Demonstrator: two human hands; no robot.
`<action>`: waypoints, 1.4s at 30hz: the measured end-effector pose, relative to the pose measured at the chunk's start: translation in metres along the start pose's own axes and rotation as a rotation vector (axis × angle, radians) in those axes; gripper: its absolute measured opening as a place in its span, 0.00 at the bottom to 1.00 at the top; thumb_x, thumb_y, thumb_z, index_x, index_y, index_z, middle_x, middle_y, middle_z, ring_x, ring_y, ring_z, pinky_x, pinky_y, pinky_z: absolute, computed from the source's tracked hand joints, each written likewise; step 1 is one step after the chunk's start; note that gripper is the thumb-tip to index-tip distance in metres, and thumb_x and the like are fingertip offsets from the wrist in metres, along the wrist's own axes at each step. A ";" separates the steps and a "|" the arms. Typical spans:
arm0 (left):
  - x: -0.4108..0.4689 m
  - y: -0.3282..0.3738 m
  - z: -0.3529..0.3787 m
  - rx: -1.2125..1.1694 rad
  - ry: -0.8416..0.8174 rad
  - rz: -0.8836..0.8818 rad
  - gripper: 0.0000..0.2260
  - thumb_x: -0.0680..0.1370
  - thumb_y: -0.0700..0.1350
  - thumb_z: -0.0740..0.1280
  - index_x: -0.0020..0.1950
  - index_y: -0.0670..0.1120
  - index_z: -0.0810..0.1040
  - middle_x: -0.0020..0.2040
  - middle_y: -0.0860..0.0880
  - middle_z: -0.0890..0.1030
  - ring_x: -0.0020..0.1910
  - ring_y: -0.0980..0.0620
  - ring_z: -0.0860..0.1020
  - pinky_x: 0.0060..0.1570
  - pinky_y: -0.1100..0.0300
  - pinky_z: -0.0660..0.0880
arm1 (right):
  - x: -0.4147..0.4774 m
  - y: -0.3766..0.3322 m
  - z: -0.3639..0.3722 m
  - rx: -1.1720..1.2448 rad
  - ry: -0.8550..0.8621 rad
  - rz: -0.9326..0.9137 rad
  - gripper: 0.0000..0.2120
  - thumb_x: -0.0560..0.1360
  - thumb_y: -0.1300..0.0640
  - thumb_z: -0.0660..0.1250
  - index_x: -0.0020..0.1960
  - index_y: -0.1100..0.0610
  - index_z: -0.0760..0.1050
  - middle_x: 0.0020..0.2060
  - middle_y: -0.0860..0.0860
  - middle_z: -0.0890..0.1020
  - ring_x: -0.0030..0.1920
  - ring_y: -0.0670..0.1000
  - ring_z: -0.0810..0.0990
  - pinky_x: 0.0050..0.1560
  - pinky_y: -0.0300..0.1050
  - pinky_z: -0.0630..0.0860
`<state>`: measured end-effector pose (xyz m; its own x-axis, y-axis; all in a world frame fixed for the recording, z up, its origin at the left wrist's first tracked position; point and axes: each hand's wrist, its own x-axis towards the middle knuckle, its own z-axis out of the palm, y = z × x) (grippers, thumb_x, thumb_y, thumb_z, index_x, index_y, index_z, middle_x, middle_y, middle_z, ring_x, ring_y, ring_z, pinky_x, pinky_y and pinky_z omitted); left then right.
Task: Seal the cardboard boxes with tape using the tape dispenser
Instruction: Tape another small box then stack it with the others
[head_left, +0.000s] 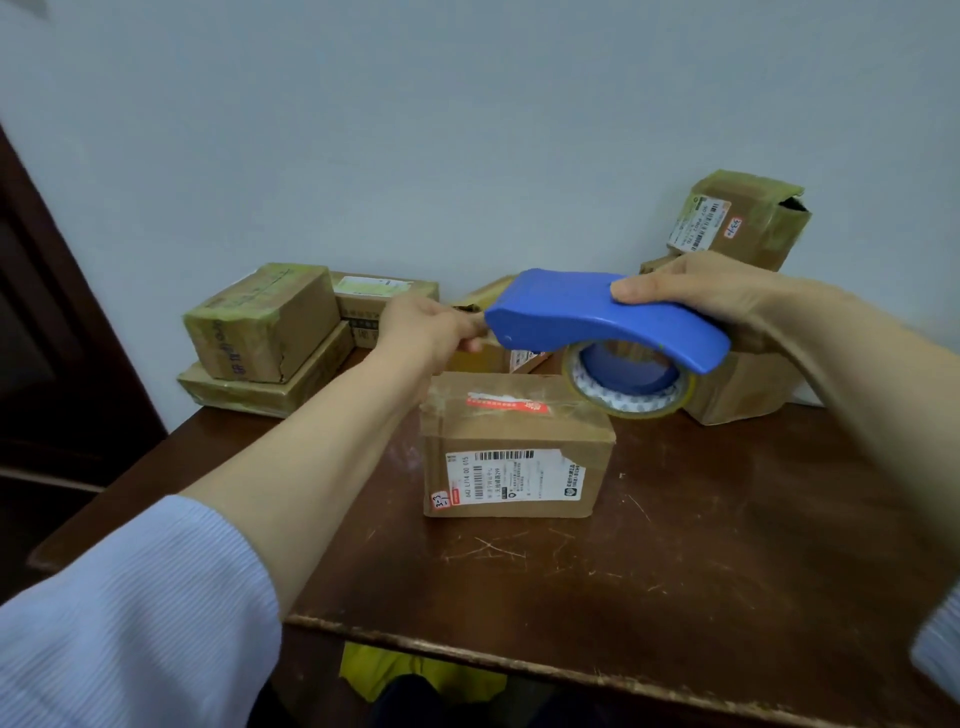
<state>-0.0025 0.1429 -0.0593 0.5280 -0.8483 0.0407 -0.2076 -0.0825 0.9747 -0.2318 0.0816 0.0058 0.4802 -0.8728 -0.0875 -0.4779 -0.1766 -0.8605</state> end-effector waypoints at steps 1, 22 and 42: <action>0.004 -0.006 -0.010 -0.011 0.046 -0.016 0.08 0.72 0.41 0.74 0.34 0.40 0.82 0.27 0.46 0.76 0.25 0.53 0.63 0.26 0.62 0.59 | -0.001 0.001 -0.005 -0.030 0.004 0.007 0.21 0.62 0.47 0.72 0.42 0.65 0.78 0.24 0.52 0.80 0.21 0.47 0.78 0.22 0.36 0.73; 0.001 -0.061 -0.051 -0.130 0.183 -0.215 0.06 0.73 0.43 0.73 0.42 0.40 0.82 0.24 0.52 0.77 0.26 0.54 0.64 0.26 0.62 0.60 | 0.015 0.007 -0.011 -0.359 -0.099 0.039 0.12 0.62 0.45 0.72 0.30 0.54 0.78 0.27 0.51 0.79 0.25 0.49 0.76 0.32 0.43 0.70; -0.021 -0.095 -0.013 0.035 0.143 -0.276 0.12 0.77 0.49 0.69 0.36 0.45 0.81 0.29 0.50 0.75 0.28 0.54 0.69 0.33 0.61 0.66 | 0.028 0.016 -0.004 -0.426 -0.155 0.068 0.15 0.55 0.38 0.73 0.26 0.50 0.79 0.27 0.48 0.80 0.27 0.47 0.78 0.34 0.43 0.72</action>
<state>0.0173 0.1752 -0.1501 0.6785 -0.7092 -0.1913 -0.0676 -0.3196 0.9451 -0.2290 0.0524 -0.0083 0.5262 -0.8161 -0.2391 -0.7565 -0.3208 -0.5699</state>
